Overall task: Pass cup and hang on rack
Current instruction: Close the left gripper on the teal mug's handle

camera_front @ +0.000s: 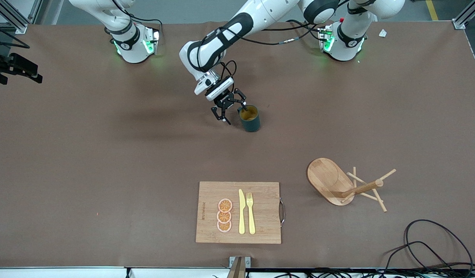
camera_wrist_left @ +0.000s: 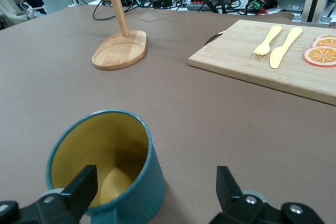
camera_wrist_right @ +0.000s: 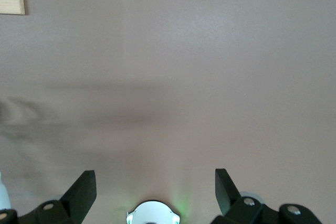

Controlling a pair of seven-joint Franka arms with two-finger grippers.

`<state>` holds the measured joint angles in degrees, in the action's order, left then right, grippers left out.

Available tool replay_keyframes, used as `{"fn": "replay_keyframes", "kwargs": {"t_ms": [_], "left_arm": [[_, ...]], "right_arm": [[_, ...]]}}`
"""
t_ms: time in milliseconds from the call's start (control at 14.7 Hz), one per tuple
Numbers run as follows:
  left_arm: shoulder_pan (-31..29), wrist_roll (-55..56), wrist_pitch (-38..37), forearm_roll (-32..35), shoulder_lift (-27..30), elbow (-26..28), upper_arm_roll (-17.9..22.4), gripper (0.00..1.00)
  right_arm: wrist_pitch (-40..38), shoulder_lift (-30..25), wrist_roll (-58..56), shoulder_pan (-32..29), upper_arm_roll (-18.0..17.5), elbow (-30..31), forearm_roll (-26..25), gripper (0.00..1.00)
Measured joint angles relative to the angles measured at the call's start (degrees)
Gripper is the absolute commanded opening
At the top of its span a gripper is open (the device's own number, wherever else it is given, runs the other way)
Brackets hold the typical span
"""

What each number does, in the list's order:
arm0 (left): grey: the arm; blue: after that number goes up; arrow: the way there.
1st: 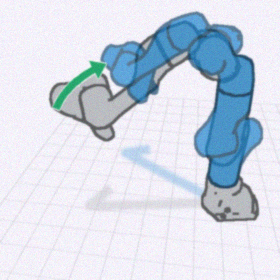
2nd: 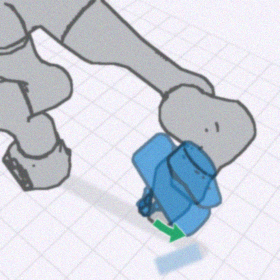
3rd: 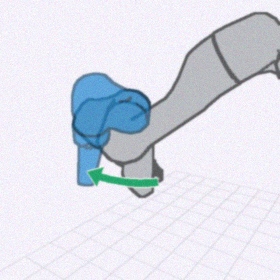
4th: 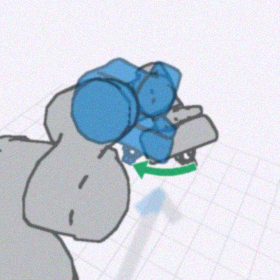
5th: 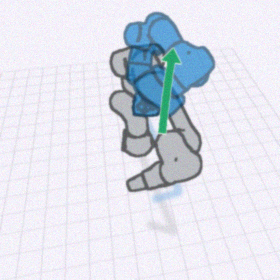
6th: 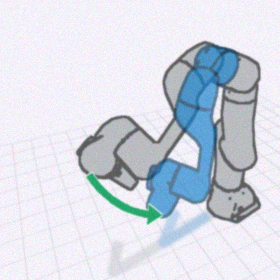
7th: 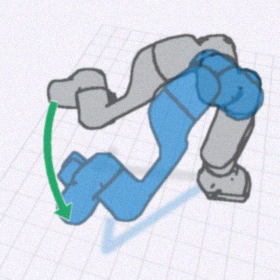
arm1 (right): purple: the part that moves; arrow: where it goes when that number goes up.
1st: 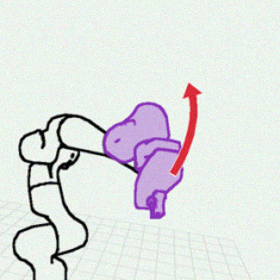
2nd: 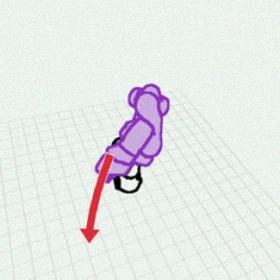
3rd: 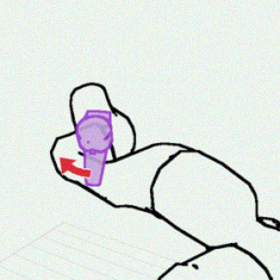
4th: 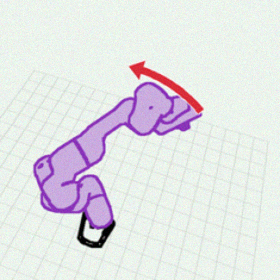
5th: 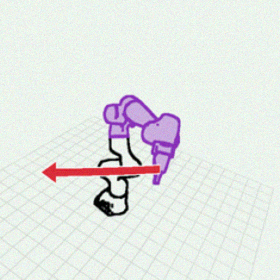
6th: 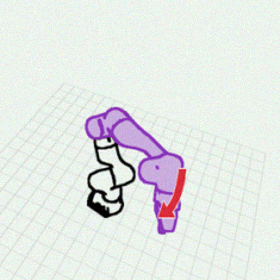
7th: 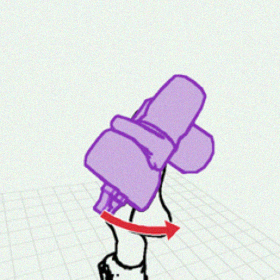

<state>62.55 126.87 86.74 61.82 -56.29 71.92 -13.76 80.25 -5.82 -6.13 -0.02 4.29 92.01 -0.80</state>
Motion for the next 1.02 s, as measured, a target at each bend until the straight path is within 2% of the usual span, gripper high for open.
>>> {"fn": "replay_keyframes", "kwargs": {"t_ms": [340,1020], "left_arm": [[-0.01,-3.65,-1.76,-0.08,2.45,-0.50,-0.04,1.00],[1.02,2.55,-2.67,-1.20,-0.18,0.50,-0.18,1.00]], "right_arm": [[-0.03,0.00,-0.08,0.00,0.01,0.00,-0.03,1.00],[-0.06,0.01,-0.19,0.00,0.05,0.01,-0.08,1.00]]}}
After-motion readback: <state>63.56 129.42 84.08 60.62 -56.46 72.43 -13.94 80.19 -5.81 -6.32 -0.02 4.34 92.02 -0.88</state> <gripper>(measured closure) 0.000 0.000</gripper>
